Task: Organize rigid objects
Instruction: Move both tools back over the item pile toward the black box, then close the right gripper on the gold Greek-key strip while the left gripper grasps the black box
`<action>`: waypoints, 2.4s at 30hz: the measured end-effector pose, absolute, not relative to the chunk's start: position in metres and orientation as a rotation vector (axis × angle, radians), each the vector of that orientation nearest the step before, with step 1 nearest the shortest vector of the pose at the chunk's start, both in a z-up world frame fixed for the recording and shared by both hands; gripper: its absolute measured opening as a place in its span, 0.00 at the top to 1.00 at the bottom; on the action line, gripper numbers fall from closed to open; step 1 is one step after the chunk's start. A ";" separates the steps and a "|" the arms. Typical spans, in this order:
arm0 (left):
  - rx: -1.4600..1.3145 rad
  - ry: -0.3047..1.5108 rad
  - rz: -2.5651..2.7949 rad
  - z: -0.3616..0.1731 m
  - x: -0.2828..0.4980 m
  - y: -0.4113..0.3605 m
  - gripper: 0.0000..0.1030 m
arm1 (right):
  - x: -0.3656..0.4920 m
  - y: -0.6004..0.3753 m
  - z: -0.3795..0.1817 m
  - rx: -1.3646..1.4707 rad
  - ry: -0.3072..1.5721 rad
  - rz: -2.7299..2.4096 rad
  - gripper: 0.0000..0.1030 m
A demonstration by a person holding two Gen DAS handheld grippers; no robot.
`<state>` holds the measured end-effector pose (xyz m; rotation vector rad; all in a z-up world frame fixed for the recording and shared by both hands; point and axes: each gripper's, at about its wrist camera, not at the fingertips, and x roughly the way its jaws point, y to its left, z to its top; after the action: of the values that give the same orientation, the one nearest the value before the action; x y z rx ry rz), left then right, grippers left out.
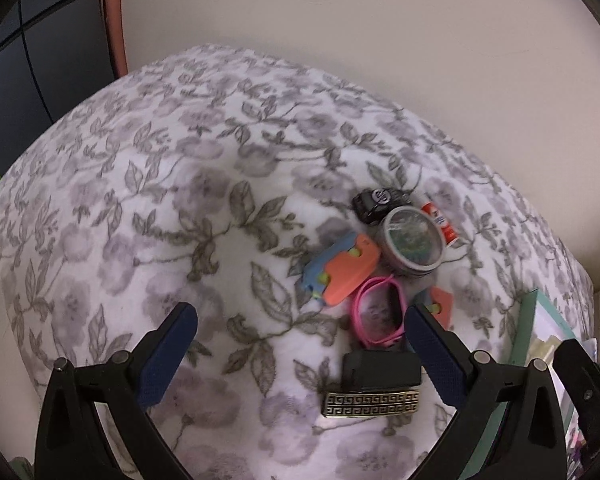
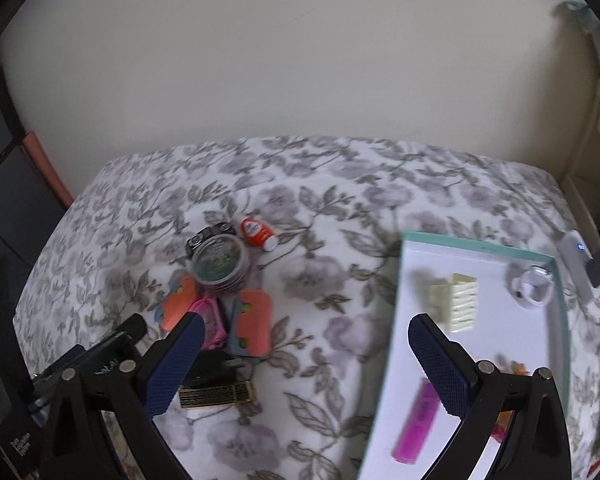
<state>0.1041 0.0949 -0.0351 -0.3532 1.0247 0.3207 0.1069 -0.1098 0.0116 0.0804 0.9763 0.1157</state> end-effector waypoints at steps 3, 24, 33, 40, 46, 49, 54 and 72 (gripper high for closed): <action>-0.361 1.056 0.328 -0.045 0.105 0.096 0.00 | 0.111 -0.102 -0.001 0.067 1.005 0.126 0.00; -0.498 1.209 0.408 -0.087 0.092 0.122 0.00 | 0.113 -0.085 -0.065 0.088 1.189 0.181 0.06; -0.537 1.215 0.481 -0.089 0.082 0.138 0.00 | 0.110 -0.069 -0.081 0.084 1.241 0.246 0.09; -0.537 1.239 0.542 -0.094 0.074 0.151 0.00 | 0.107 -0.050 -0.095 0.062 1.280 0.282 0.09; -0.571 1.214 0.618 -0.090 0.063 0.167 0.00 | 0.105 -0.034 -0.099 0.032 1.285 0.312 0.09; -0.591 1.196 0.645 -0.086 0.056 0.173 0.00 | 0.105 -0.031 -0.100 0.022 1.285 0.306 0.09; -0.617 1.204 0.637 -0.087 0.051 0.181 0.00 | 0.106 -0.025 -0.100 0.011 1.285 0.320 0.09; -0.611 1.184 0.646 -0.081 0.051 0.179 0.00 | 0.111 -0.003 -0.107 -0.083 1.217 0.204 0.09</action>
<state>0.0514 0.1787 -0.0811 -0.6112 1.1842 0.6460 0.1114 -0.0032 -0.1069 -0.0826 1.2171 0.2042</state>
